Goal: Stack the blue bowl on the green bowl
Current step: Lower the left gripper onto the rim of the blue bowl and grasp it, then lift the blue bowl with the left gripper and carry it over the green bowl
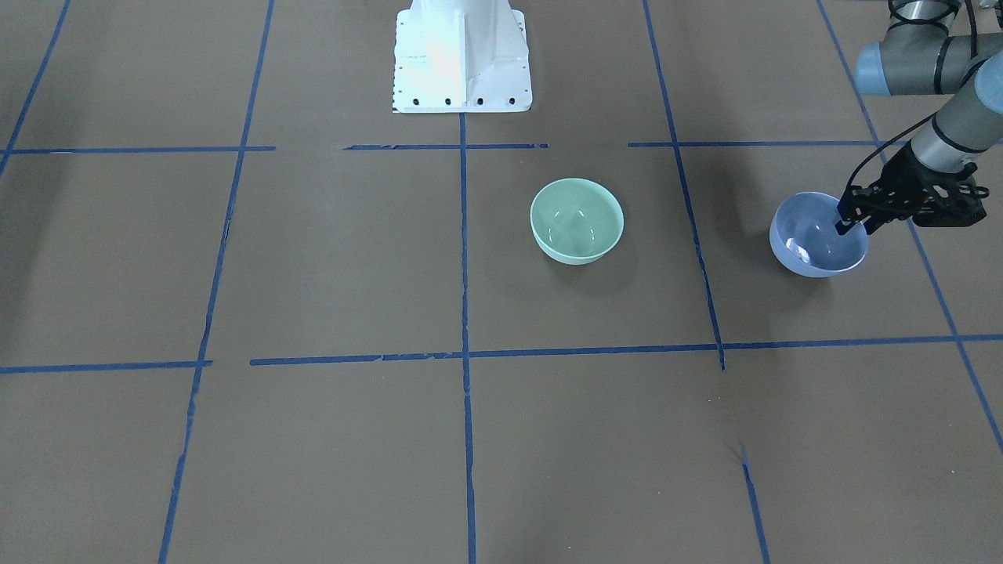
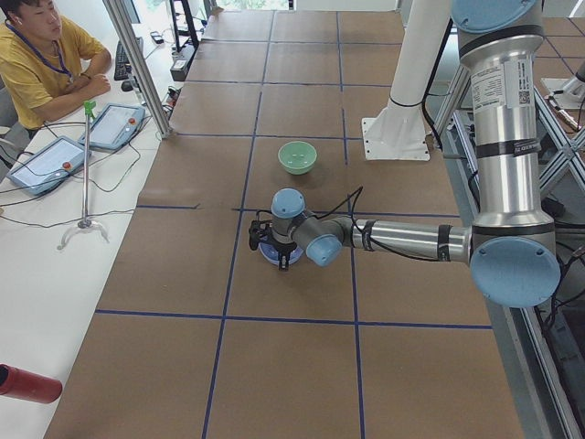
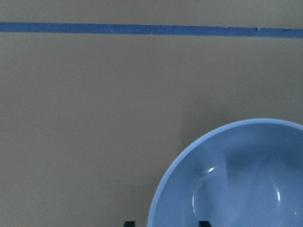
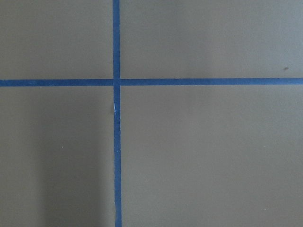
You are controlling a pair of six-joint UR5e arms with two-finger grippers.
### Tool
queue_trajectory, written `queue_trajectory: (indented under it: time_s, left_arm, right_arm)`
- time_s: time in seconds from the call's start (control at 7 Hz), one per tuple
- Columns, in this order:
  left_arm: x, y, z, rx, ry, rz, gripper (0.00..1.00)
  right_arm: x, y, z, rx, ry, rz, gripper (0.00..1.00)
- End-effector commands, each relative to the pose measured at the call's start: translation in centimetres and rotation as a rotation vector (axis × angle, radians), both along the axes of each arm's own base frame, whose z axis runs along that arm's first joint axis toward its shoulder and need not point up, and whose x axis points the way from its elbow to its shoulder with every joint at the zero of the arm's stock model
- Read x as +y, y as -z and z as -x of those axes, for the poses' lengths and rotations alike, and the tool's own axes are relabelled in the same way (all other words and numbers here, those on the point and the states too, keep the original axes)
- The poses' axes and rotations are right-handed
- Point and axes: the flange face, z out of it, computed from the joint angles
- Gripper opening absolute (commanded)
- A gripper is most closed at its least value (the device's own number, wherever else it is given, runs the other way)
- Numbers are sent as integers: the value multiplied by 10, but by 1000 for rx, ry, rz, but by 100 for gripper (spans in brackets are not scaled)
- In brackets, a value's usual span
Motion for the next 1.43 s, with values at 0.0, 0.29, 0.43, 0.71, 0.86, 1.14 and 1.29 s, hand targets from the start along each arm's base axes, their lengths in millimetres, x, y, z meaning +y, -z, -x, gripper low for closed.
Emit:
queue_trajectory:
  time_s: [0.0,0.29,0.43,0.71,0.86,1.14,1.29]
  left_arm:
    - [5,-1,5,-3,3,3,54]
    - [6,-4,4,-7,0,18,0]
    - [6,-1,5,-3,2,16,0]
    - [4,35,9,18,13,-10,0]
    - [5,87,10,0,15,18,0]
    - [6,199,10,20,100,92,0]
    - [2,242,-22,82,144,143,0]
  right_arm:
    - [0,0,0,0,0,0,100]
    - [0,0,0,-1,0,1,100]
    - [0,0,0,0,0,0,100]
    - [0,0,0,0,0,0,100]
    - [0,0,0,0,0,0,100]
    - [0,0,0,0,0,0,100]
    - [0,0,0,0,0,0,100]
